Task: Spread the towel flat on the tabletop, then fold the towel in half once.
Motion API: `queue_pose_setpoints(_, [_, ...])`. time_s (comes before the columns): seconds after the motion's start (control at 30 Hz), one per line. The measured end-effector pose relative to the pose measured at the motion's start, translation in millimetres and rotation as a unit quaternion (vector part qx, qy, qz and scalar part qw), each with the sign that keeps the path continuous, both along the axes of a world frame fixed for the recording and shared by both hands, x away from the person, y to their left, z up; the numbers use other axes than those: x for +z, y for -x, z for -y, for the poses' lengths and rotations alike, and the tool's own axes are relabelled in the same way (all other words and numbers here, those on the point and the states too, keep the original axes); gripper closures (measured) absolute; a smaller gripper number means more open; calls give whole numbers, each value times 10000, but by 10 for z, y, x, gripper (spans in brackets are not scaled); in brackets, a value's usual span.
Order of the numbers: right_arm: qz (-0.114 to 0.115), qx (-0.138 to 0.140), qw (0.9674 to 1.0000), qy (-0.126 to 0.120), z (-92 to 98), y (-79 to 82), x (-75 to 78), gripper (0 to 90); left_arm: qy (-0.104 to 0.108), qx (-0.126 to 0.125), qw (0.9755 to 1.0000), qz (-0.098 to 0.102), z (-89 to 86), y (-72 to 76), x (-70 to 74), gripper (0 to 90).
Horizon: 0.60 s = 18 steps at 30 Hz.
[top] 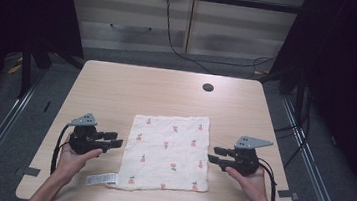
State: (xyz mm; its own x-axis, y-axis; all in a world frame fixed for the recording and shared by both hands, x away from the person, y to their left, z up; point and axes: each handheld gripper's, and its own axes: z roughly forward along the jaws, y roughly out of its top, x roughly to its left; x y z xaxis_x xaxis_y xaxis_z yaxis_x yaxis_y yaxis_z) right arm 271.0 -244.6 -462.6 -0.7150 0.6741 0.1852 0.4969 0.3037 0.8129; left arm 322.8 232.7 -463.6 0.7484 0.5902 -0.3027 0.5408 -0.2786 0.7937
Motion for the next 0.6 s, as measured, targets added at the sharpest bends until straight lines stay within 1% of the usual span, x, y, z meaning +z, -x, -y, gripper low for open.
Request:
queue_pose_setpoints(0.03, [-11,-6,10000,48,-11,-26,-18,577,-39,-3,10000,-50,12,-15,-12,564])
queue_pose_setpoints(0.07, [-3,-21,9999,117,-24,-45,-33,581,-106,-26,9999,-59,25,-16,-23,568])
queue_pose_setpoints(0.13, [9,14,9997,255,-56,-53,-50,594,-248,-105,9996,-40,42,0,-40,575])
queue_pose_setpoints(0.17, [-4,42,9995,317,-74,-46,-58,612,-298,-123,9995,-32,45,14,-46,593])
queue_pose_setpoints(0.2, [-47,92,9992,383,-93,-36,-67,629,-330,-120,9994,-56,55,35,-49,608])
queue_pose_setpoints(0.27, [-75,199,9984,525,-139,-5,-90,635,-408,-225,9989,-18,78,101,-48,644])
queue_pose_setpoints(0.3, [-112,249,9979,591,-166,9,-104,637,-458,-308,9985,-19,95,135,-57,649])
queue_pose_setpoints(0.33, [-153,279,9971,691,-194,27,-116,642,-490,-336,9982,-9,115,169,-73,672])
queue_pose_setpoints(0.37, [-172,342,9967,716,-221,39,-136,646,-497,-377,9980,-56,135,187,-97,681])
queue_pose_setpoints(0.4, [-235,383,9962,743,-249,50,-157,649,-576,-413,9975,-79,158,191,-124,704])
queue_pose_setpoints(0.43, [-251,402,9954,830,-277,51,-182,653,-681,-431,9967,-113,186,183,-152,715])
queue_pose_setpoints(0.47, [-291,438,9948,871,-301,48,-208,654,-738,-459,9961,-152,209,165,-179,720])
queue_pose_setpoints(0.5, [-356,456,9942,902,-321,38,-233,649,-733,-449,9961,-214,227,145,-204,764])
queue_pose_setpoints(0.53, [-357,412,9939,961,-339,22,-257,620,-768,-428,9958,-251,243,128,-224,770])
queue_pose_setpoints(0.57, [-381,371,9937,987,-358,9,-276,590,-785,-458,9955,-284,259,113,-244,761])
queue_pose_setpoints(0.6, [-438,411,9934,978,-371,-5,-291,588,-828,-511,9949,-270,273,103,-265,754])
